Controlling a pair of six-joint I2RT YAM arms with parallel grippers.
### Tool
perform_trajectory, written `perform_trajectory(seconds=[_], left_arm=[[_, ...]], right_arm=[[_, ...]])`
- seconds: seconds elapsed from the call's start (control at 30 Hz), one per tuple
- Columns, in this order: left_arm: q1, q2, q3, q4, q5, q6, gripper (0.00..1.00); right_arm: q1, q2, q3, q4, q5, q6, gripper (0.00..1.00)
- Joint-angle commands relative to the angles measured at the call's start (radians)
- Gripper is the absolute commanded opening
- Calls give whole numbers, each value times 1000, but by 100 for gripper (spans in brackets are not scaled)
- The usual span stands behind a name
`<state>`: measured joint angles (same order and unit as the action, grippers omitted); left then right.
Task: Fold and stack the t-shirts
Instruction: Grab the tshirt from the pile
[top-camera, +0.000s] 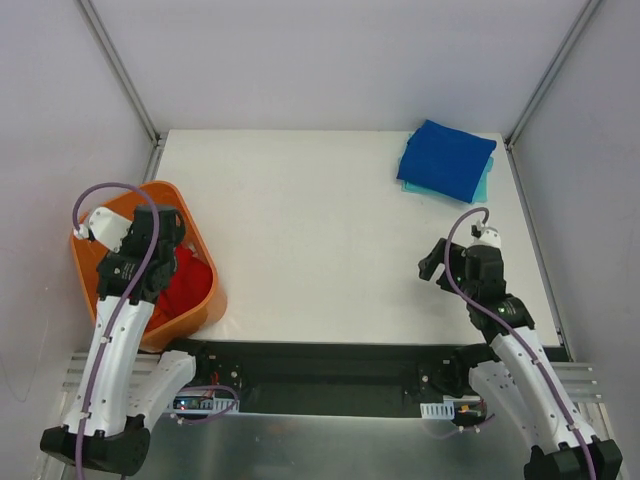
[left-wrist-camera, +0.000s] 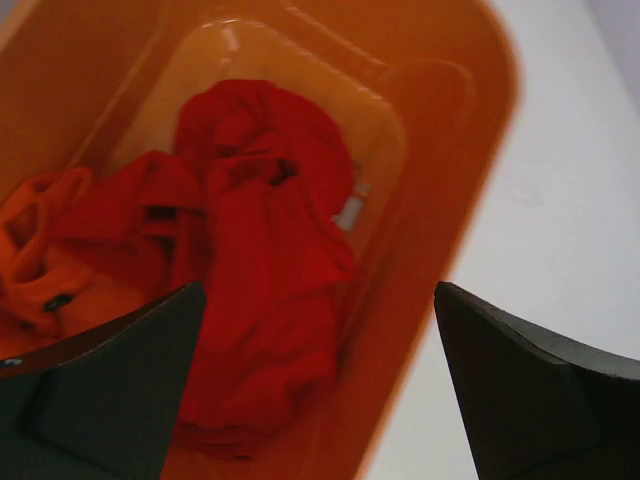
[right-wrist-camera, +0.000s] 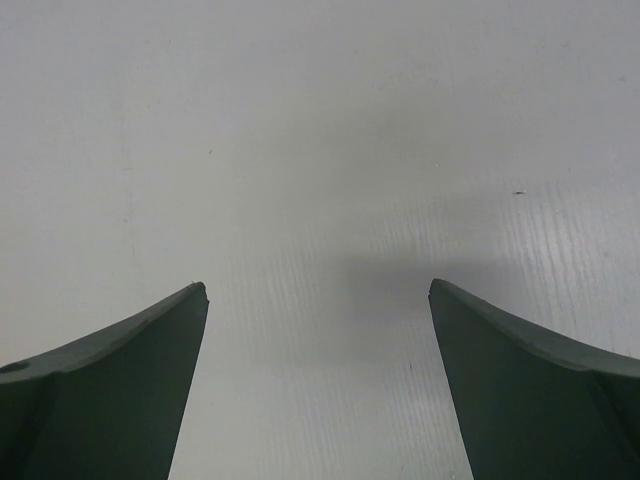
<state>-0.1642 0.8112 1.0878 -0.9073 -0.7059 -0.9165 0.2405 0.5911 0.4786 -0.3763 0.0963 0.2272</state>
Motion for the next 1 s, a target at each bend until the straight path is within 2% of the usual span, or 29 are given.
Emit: perform_trajectory(seconds=[0.0,0.13,0.27,0.37,0.4,0.47,0.5,0.7,0.83,0.97], left_arm=[[77,-7,-123,-145,-60,-159,99],[184,97,-210,-86,31,-136,99],[238,195,-278,4,121,-70,97],[256,253,-247,18,147,-55,66],[258,259,-232,21,163,-38,43],[258,256,-175,27,183,0,18],[258,247,-154,27,190,13,0],[258,80,12,63,235,83,0],[258,8,128,200,368,172,0],[258,23,273,292,602,203,0]], right_arm=[[6,27,41,53,-21,-3,96],[6,38,48,45,-20,-6,97],[6,30,51,40,-12,-12,97],[6,16,48,34,-12,-11,97],[6,9,45,37,-15,-11,96],[6,4,48,37,-21,-12,96],[6,0,52,28,-20,-15,97],[6,-22,51,19,-13,-15,97],[6,-24,45,22,-1,-6,96],[6,-13,46,19,5,-3,97]])
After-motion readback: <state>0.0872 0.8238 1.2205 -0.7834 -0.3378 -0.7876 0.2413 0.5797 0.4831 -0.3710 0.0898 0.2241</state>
